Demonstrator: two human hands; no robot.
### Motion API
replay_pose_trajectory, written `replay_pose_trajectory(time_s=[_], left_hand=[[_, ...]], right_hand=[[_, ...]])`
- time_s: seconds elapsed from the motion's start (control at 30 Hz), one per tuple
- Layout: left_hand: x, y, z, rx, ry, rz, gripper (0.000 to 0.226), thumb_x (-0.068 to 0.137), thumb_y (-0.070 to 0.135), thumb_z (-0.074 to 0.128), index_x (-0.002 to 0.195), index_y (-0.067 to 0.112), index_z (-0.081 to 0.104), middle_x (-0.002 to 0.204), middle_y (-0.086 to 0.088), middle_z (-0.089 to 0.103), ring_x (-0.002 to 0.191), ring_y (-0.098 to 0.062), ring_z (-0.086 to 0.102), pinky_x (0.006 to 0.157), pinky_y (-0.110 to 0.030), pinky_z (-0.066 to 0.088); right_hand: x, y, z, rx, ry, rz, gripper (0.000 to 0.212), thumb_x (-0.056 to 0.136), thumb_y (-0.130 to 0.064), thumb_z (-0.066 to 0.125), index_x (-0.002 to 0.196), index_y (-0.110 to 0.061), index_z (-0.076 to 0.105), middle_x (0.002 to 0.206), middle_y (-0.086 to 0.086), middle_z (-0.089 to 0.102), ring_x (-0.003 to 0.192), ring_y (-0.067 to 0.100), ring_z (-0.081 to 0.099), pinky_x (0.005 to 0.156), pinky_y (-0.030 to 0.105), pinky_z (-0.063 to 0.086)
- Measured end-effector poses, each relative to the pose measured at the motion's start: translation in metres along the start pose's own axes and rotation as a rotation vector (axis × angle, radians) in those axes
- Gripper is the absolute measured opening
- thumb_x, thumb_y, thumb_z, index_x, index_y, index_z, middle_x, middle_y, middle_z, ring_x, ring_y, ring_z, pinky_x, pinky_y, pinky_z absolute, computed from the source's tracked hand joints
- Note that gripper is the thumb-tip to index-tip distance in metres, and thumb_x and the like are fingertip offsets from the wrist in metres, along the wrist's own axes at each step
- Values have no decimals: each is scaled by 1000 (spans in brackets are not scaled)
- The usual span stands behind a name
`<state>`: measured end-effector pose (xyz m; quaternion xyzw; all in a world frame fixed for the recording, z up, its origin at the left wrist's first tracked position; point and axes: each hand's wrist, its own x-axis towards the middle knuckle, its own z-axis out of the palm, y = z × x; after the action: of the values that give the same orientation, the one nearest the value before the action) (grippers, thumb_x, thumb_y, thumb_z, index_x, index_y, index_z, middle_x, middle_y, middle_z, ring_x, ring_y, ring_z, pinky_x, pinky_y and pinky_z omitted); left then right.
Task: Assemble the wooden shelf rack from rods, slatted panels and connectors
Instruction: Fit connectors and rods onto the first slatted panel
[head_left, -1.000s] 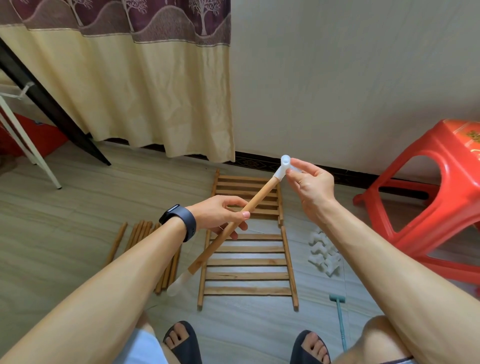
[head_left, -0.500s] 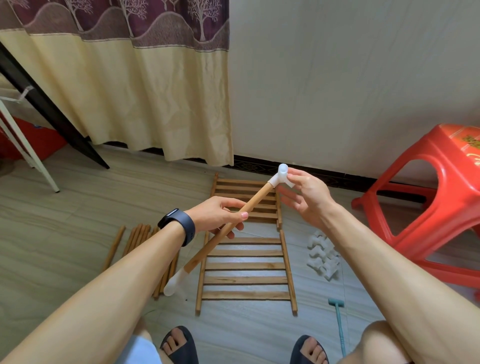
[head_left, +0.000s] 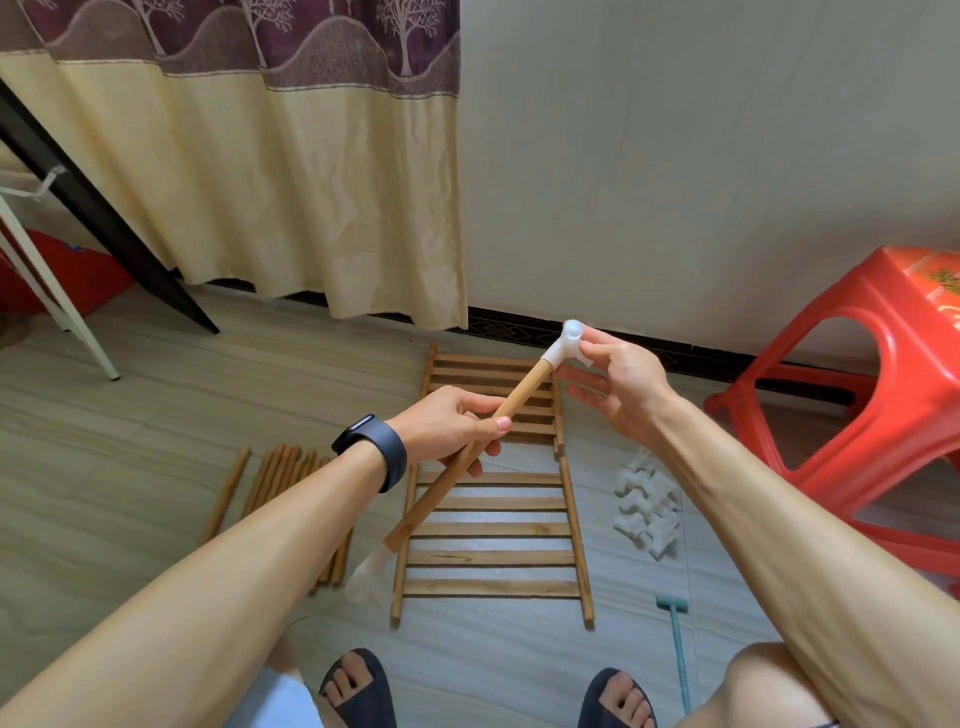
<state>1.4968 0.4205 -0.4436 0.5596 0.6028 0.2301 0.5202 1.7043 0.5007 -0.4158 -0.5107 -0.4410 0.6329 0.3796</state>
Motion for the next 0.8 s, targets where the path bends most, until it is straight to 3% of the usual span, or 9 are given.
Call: replay_pose_trajectory(time_s=[0.1,0.3,0.47,0.57,0.67,0.8], left_hand=[[2,5,3,2,30,25,38,101,30,56,139,22,57,90,-4,71,73,-17,71,68,-26,59],[4,9,11,-11,50,39,35,101,28,58,135,21,60,94,-8,74,78,-24,75,77,-35,63],[13,14,3,-34,210,80,34,101,27,58,135,25,60,101,0,75,90,-16,74,82,-31,61],[23,11,14,-304,388,21,30,102,20,56,131,11,60,105,-10,73,94,-27,73,79,-36,62],[38,20,13,-704,567,-90,23,103,16,54,123,4,51,106,-14,69,88,-33,72,73,-43,61],[53,21,16,-1052,685,-84,21,105,15,48,122,2,46,109,-17,67,93,-34,71,71,-42,61]], right_hand=[[0,-5,3,21,17,-26,34,104,-9,43,126,-18,67,109,7,71,106,27,68,94,37,51],[-4,-11,7,47,34,-53,34,103,-7,42,127,-12,66,99,3,70,97,25,68,102,41,50],[0,-25,1,54,-25,-103,38,101,-15,51,138,-21,59,122,3,67,102,23,70,93,39,51],[3,-17,-12,75,-43,-42,51,100,-24,56,149,-21,43,136,8,60,113,29,65,99,45,51],[14,-4,-31,-120,-71,19,52,98,-35,60,144,-17,47,141,10,57,119,28,59,103,46,47],[17,25,-58,-487,-171,136,58,93,-57,59,138,-21,49,133,1,53,117,20,54,88,38,50]])
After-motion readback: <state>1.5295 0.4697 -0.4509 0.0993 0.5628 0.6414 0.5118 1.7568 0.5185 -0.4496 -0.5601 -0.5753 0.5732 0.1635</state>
